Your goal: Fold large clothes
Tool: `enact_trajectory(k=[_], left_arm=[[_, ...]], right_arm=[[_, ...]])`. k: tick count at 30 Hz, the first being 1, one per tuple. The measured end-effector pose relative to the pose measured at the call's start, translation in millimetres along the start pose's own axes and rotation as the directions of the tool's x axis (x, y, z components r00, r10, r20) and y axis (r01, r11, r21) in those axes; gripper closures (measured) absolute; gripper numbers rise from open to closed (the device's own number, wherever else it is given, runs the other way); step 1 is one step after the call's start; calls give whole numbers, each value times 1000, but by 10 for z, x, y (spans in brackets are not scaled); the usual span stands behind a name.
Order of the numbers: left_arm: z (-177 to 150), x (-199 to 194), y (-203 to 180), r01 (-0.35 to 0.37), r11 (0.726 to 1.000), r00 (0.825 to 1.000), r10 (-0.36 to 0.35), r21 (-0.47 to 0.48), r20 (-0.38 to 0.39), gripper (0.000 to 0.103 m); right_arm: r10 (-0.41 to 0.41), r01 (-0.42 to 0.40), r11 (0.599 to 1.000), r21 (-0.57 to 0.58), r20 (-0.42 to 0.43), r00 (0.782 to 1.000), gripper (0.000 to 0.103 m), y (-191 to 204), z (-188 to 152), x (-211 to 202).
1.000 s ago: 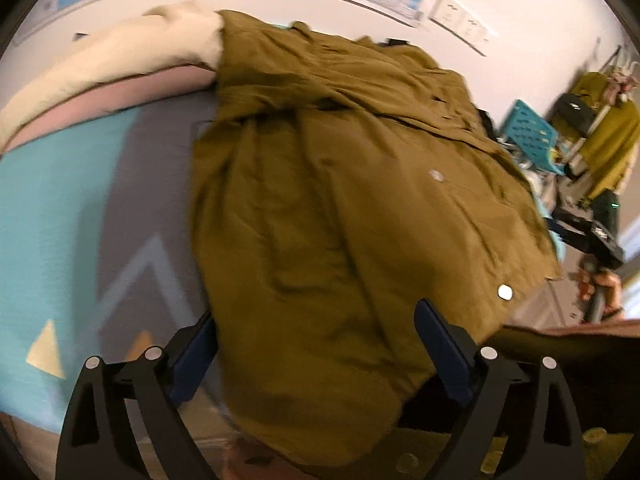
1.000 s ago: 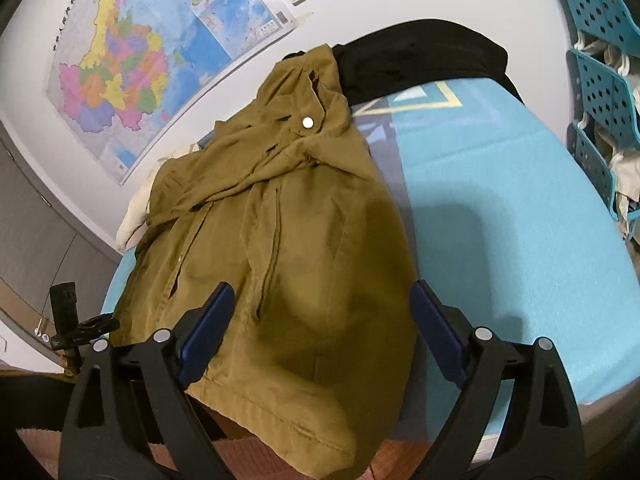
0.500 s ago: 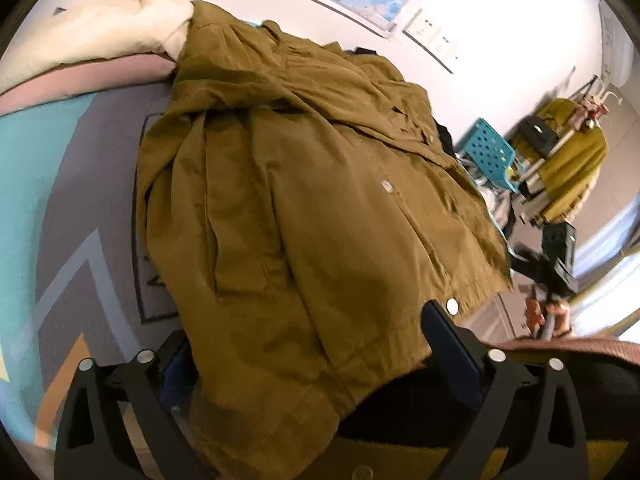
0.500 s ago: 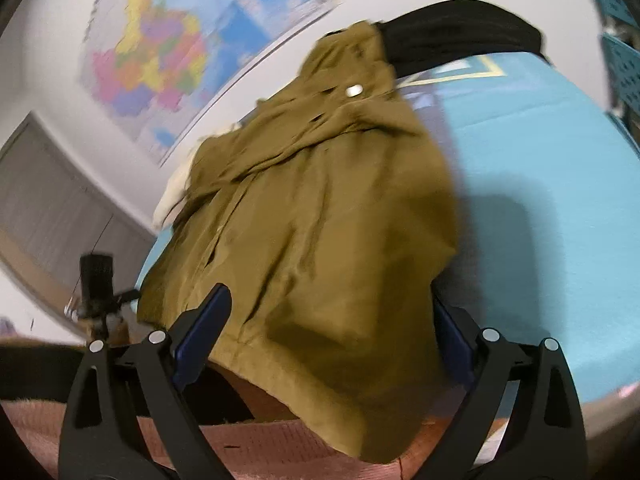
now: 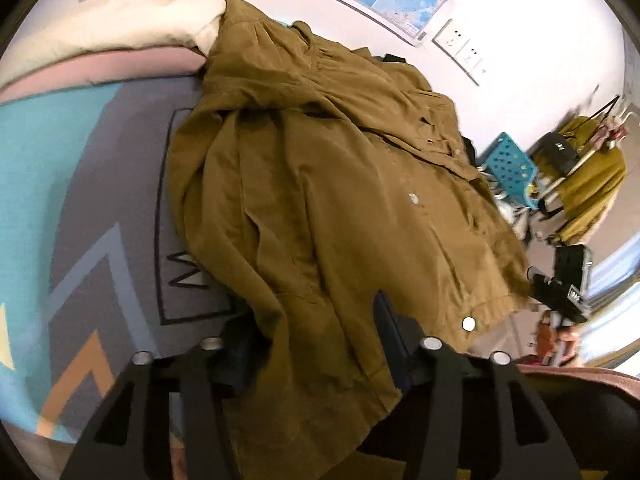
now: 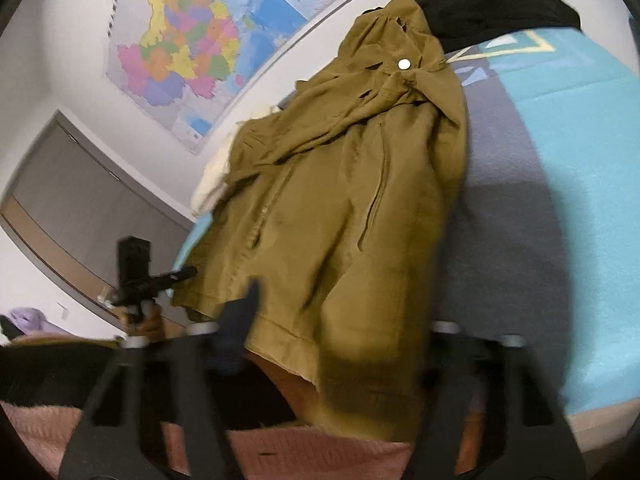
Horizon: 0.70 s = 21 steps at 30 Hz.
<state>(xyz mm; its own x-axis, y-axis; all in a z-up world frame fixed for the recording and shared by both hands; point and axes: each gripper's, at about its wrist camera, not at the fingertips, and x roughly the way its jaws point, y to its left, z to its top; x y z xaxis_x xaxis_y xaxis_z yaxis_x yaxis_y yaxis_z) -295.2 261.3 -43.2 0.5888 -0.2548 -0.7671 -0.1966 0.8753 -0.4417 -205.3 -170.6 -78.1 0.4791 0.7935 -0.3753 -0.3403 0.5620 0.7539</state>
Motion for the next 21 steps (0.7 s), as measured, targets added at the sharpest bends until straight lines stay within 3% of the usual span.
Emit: enact_trajectory(k=[1,3,5,8,10,13,15,17,21], left_arm=[[2,8,14,-11,1000,1000,11,-17,-10,88],[30,-49,75,28,997,1000,-28,-77,3,93],[76,-240,44,57,996,997,-53,-75,54,94],[170,-649,-7,116,991,983,-105,-67,147,95],[222,-894,-17,152,986,971,-135,-75,196,95],[214,-1339,-140,149,989,952,-140,-16,272,95],[171,-1506,-181,146,989,945,-145,17,293,94],[137,-1513,-174,108,994,953,-109,21,282,93],[109,-1210,-6,98,994,979,-89,-39,184,93]], right_arm=[[3,-4,1000,16,3,1000,90,-8,11,15],[28,-28,1000,12,20,999,92,16,44,-16],[72,-72,997,6,71,995,94,135,86,-145],[134,-126,990,-60,166,977,97,446,165,-440],[137,-108,984,-140,221,966,97,741,185,-680],[197,-134,962,-238,264,944,97,1074,164,-987],[199,-121,953,-278,271,942,97,1211,129,-1108],[181,-113,959,-261,251,951,96,1172,104,-1086],[156,-123,980,-159,215,964,96,935,64,-889]])
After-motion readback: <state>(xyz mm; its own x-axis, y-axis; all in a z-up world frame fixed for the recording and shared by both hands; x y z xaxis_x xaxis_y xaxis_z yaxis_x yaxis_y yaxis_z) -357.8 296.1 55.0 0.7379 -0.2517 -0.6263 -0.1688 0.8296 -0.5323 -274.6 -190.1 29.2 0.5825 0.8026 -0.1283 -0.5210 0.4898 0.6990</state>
